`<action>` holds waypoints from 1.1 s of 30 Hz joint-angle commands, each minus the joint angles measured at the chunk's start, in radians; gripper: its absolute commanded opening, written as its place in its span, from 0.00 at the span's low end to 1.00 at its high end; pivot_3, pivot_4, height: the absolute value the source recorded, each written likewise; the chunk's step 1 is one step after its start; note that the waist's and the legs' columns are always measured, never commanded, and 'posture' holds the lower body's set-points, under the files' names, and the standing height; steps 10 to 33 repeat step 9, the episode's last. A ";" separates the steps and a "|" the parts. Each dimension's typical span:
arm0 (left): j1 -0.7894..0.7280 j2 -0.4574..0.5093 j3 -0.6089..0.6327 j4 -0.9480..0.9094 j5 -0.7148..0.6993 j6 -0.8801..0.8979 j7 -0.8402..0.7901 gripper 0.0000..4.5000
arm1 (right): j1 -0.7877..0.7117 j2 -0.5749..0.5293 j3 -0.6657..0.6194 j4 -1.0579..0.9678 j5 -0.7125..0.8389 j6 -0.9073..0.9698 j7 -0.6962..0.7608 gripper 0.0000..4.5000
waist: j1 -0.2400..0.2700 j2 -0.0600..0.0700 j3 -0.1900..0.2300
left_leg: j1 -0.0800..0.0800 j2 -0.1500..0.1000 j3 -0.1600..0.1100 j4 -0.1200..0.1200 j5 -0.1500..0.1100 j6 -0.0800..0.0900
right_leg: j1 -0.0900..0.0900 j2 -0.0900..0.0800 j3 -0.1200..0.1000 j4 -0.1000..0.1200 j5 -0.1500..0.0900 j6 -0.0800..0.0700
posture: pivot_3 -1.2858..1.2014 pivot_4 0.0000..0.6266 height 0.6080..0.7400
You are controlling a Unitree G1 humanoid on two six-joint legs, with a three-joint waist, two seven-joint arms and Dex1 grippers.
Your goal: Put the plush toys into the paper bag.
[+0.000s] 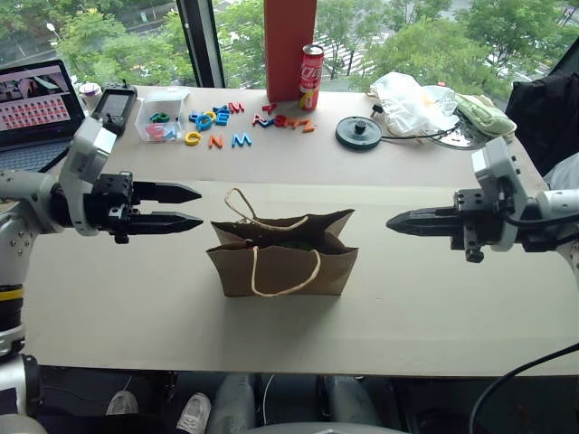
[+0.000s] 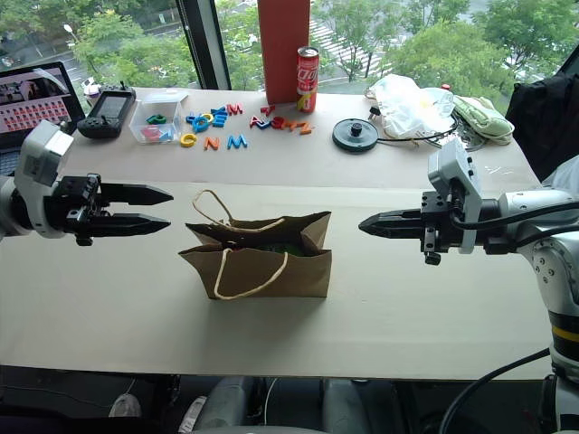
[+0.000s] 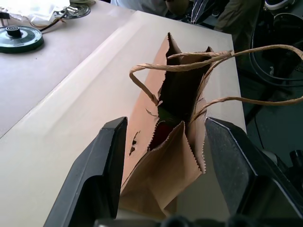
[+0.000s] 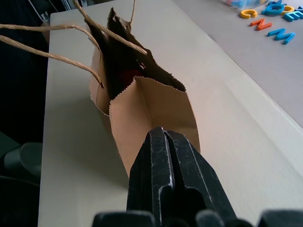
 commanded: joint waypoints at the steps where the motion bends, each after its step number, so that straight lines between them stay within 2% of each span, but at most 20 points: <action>1: -0.013 0.006 0.023 -0.028 -0.023 0.006 0.007 0.62 | -0.025 -0.002 -0.010 -0.011 0.014 -0.023 0.007 0.00 | 0.000 0.000 0.000 | 0.000 0.000 0.000 0.000 0.000 0.000 | 0.000 0.000 0.000 0.000 0.000 0.000 | 0.52 0.24 0.99; 33: -0.008 0.001 0.027 -0.024 -0.033 -0.001 0.009 0.62 | -0.027 -0.003 -0.004 -0.012 0.017 -0.026 0.009 0.00 | 0.002 0.000 0.000 | 0.000 0.000 0.000 0.000 0.000 0.000 | 0.000 0.000 0.000 0.000 0.000 0.000 | 0.52 0.24 0.99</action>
